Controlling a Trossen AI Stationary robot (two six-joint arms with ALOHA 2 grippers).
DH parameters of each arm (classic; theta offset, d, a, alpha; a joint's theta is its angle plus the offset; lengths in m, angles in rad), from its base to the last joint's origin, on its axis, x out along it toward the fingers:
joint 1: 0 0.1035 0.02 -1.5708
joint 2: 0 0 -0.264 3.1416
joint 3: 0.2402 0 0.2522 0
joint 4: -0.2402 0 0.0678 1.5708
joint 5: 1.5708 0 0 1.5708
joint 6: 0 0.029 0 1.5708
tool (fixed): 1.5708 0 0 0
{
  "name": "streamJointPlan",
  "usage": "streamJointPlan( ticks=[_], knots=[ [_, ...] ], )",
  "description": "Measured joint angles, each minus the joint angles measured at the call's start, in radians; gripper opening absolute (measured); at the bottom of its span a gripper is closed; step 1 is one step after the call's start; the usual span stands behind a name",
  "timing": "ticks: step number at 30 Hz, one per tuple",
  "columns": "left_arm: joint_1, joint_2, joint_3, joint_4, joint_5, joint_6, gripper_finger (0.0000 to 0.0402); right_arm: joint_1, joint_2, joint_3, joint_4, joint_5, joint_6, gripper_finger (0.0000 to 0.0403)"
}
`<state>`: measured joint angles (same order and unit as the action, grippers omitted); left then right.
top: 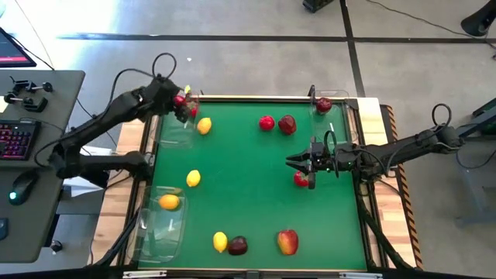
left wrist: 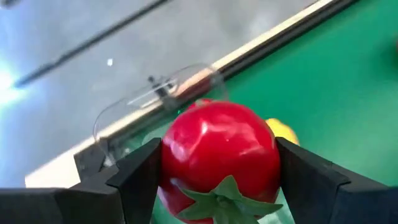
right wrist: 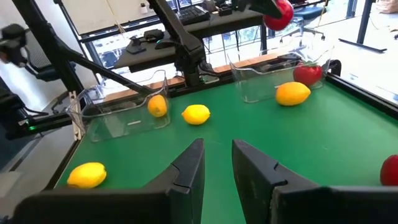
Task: Sort produce into baskets
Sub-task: Put the tomato into the top left bin
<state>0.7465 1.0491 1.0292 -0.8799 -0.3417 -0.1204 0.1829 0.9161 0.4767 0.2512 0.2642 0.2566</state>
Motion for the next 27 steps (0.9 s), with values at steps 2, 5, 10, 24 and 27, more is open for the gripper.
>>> streamJointPlan(
  ticks=[2, 5, 10, 24, 27],
  knots=[
    [0.065, 0.043, 0.004, 0.0, 0.025, 0.022, 0.0262, 0.0, 0.0, 0.0, 0.0, 0.0, -0.004, 0.0071],
    [0.155, 0.118, 0.007, 0.002, 0.048, 0.063, 0.0262, 0.0, 0.001, 0.0, -0.001, 0.0, -0.004, 0.0071],
    [0.279, 0.247, 0.007, 0.007, 0.146, 0.14, 0.0262, 0.0, 0.001, -0.001, -0.018, 0.0, -0.004, 0.0071],
    [0.316, 0.414, 0.008, 0.054, 0.182, 0.189, 0.0262, 0.0, 0.001, -0.001, -0.029, 0.0, -0.004, 0.0071],
    [0.318, 0.436, 0.008, 0.056, 0.174, 0.193, 0.0262, 0.0, 0.001, -0.001, -0.029, 0.0, -0.004, 0.0071]
  ],
)
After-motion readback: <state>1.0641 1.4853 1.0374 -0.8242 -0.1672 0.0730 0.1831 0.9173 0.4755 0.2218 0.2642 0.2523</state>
